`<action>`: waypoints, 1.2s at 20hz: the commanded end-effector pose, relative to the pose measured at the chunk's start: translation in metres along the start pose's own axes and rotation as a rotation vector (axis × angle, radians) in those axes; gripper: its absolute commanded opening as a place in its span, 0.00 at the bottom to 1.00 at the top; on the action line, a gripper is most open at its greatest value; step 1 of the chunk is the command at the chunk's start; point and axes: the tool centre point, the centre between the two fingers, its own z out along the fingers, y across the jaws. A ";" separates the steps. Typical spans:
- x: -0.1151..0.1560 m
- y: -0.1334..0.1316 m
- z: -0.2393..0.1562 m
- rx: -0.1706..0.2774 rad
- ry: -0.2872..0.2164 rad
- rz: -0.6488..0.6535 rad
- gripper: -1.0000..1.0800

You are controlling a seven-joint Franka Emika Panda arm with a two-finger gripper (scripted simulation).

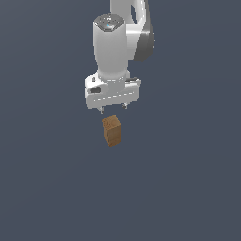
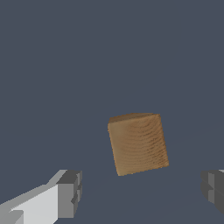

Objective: Pick up the object and move it to a goal position.

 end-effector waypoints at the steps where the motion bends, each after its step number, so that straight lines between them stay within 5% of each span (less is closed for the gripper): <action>1: 0.002 0.004 0.013 0.003 0.000 -0.050 0.96; 24: 0.003 0.015 0.062 0.010 -0.001 -0.189 0.96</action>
